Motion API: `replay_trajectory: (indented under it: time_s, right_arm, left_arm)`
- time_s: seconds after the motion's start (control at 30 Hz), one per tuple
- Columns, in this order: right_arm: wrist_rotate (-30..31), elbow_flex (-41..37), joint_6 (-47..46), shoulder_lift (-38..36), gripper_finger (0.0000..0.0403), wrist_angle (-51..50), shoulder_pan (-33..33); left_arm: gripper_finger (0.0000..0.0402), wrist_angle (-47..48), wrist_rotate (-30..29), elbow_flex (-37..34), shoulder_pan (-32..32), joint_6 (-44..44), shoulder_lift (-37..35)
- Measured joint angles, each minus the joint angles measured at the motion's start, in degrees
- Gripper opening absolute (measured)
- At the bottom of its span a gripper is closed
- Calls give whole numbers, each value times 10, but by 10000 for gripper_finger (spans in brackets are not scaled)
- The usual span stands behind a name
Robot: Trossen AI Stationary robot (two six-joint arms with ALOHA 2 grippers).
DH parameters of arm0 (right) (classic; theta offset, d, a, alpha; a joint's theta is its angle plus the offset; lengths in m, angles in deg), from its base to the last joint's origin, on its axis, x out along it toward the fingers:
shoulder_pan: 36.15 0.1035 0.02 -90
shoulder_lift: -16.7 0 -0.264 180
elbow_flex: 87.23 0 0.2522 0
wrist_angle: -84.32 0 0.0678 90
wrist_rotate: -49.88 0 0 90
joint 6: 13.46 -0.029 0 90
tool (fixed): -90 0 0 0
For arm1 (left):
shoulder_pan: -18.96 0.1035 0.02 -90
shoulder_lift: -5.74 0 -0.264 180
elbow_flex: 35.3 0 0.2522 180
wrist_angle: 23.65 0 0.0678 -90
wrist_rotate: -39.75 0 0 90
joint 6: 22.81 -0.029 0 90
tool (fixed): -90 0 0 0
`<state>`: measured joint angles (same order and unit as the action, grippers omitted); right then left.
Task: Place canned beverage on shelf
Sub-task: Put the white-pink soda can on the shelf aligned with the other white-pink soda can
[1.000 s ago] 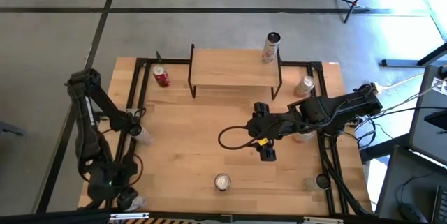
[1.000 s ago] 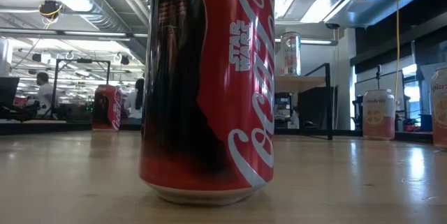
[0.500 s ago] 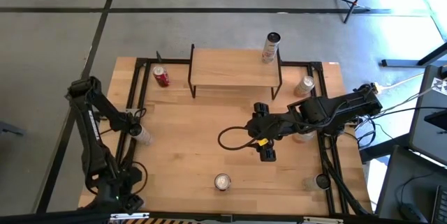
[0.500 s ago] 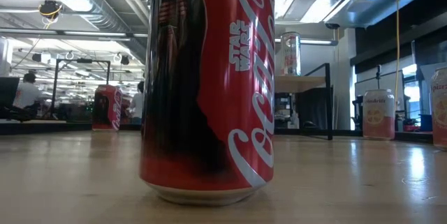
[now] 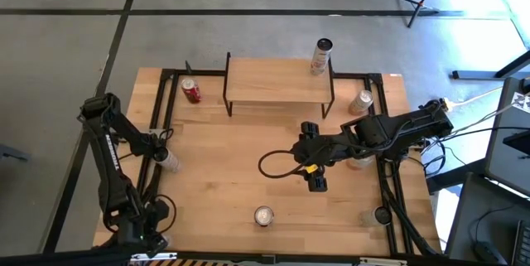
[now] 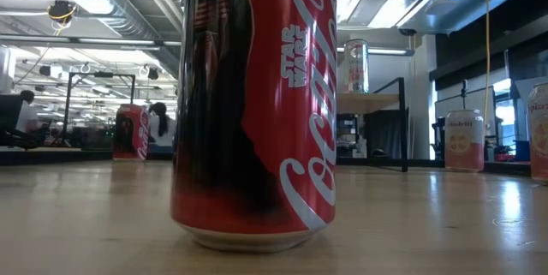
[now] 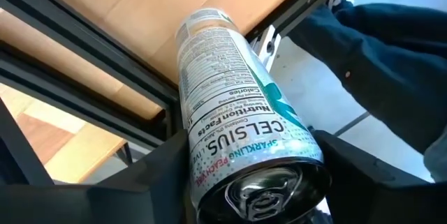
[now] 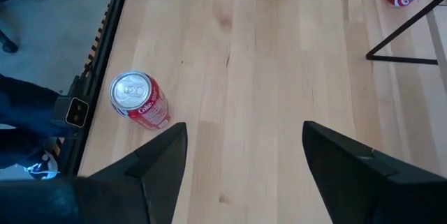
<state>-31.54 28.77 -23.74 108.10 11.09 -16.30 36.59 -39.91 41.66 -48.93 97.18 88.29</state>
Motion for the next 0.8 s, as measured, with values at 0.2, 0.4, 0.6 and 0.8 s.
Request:
replay_trajectory:
  time_s: [0.2,0.4,0.6,0.8]
  right_arm:
    - [-7,0,-27,-1,269,-24,5]
    - [-14,0,-27,-6,269,-48,37]
    - [27,0,-28,-9,269,-96,78]
    - [69,-4,-59,-19,269,-139,104]
  left_arm:
    - [236,29,2,15,19,-33,2]
    - [236,146,-18,101,66,-107,2]
    - [236,236,-94,198,143,-219,0]
    - [236,265,-122,250,243,-367,0]
